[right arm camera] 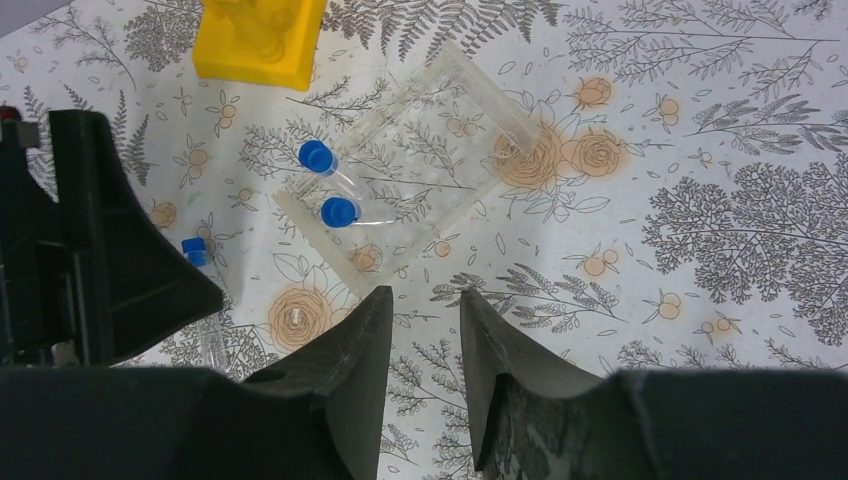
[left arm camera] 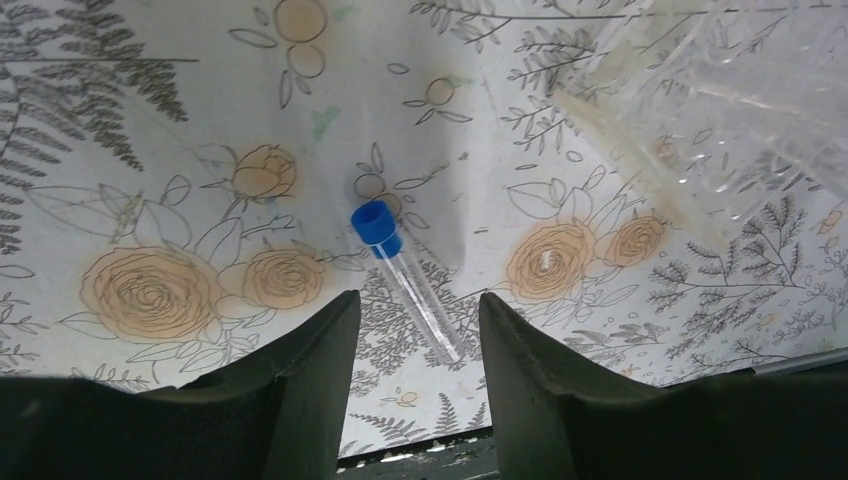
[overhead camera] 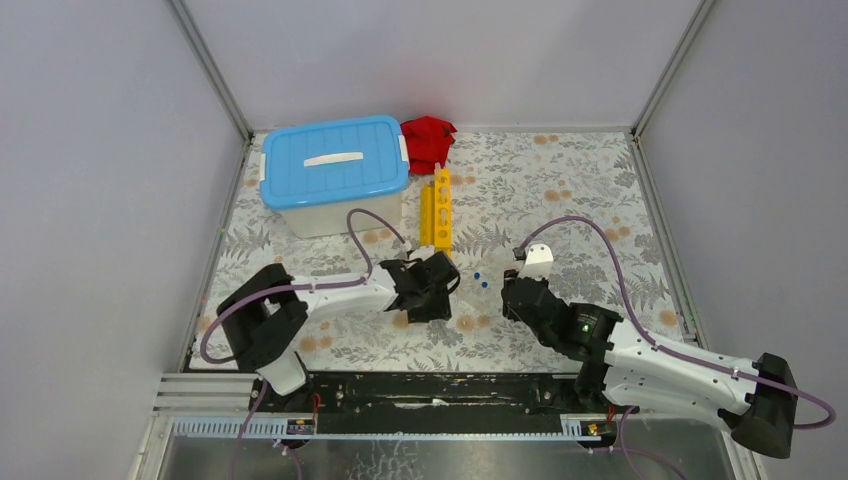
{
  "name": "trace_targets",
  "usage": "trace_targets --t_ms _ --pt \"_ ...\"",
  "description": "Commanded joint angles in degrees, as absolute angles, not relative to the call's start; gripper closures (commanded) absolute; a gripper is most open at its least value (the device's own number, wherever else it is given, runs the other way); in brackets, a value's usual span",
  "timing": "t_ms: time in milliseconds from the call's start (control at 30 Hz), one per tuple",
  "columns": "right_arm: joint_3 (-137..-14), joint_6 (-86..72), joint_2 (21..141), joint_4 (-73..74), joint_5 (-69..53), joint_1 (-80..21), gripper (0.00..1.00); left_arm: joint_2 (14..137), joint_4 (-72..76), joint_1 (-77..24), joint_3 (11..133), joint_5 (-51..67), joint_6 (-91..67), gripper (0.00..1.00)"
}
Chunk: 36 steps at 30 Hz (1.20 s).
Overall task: Organize the chemistry lab equipment
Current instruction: Pick up the test tube at the center of the board.
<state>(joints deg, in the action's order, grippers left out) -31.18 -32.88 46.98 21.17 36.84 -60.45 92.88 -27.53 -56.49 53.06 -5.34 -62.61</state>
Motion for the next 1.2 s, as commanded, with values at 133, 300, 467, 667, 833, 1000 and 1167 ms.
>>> trace_targets --t_ms 133,300,467,667,833,1000,1167 --pt "-31.9 -32.6 45.4 20.3 34.9 -60.8 0.61 99.8 -36.1 -55.9 60.9 -3.5 -59.3 0.45" --pt "-31.8 -32.4 43.2 20.6 34.2 -60.8 0.62 101.5 -37.7 -56.0 60.5 -1.8 -58.4 0.46" --pt "-32.0 -31.9 41.9 21.1 34.2 -60.8 0.62 101.2 -37.0 -56.0 56.9 -1.3 -59.0 0.51" --pt "-31.3 -32.0 41.2 21.4 34.3 -60.8 0.62 100.6 -33.5 -56.0 52.6 -1.1 -60.1 0.76" --pt "-30.9 -32.4 40.9 21.5 35.2 -60.8 0.62 100.1 -30.8 -56.4 49.8 -2.5 -60.4 0.85" --pt "-31.1 -31.7 41.5 21.1 35.7 -60.8 0.61 97.3 -27.6 -57.5 46.9 -6.9 -59.7 0.87" --pt "-33.0 -30.1 42.7 21.1 34.1 -60.8 0.61 91.1 -22.2 -58.6 44.1 -11.7 -55.7 0.89"
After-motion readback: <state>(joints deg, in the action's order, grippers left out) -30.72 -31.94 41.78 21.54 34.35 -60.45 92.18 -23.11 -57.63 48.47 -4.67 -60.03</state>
